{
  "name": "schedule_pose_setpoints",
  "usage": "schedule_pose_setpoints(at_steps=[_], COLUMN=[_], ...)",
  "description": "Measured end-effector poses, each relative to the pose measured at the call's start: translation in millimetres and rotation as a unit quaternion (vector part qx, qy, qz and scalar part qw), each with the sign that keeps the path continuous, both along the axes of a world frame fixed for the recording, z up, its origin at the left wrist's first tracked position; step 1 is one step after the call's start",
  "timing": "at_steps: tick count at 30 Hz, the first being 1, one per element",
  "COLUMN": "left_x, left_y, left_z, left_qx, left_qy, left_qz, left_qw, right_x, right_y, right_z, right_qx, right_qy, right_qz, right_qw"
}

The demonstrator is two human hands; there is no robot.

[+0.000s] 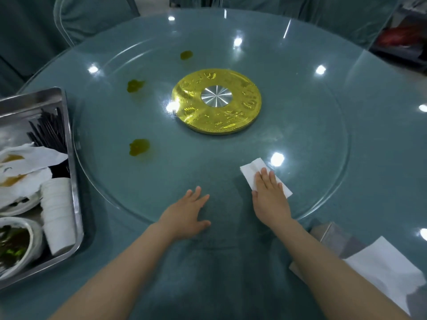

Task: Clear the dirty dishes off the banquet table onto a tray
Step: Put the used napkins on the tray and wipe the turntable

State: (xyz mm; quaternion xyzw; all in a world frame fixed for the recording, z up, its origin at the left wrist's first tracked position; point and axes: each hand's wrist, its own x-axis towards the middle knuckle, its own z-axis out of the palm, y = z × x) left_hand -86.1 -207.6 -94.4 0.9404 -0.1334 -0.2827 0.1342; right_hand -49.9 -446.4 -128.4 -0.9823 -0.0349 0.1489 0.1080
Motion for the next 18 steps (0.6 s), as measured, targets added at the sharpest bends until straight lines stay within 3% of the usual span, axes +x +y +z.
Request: schedule_pose_setpoints(at_steps=[5,11,14,18], left_x=[0,3,5,14], left_y=[-31,-66,-48,-10], left_z=[-3,0,-2,-1], left_qx=[-0.057,-0.172,-0.164,-0.15], left_qy=[0.012,0.043,-0.02,-0.128], left_qz=[-0.018,-0.007,0.006,0.057], left_qw=[0.998,0.984,0.986,0.979], right_x=[2,-9,-10,1], right_y=[4,22,0,-27], right_z=[5,2,1,1], right_qx=[0.111,0.146,0.109,0.07], right_qy=[0.026,0.025,0.031,0.034], right_qz=[0.023,0.053,0.085,0.04], right_qw=[0.993,0.988,0.99,0.996])
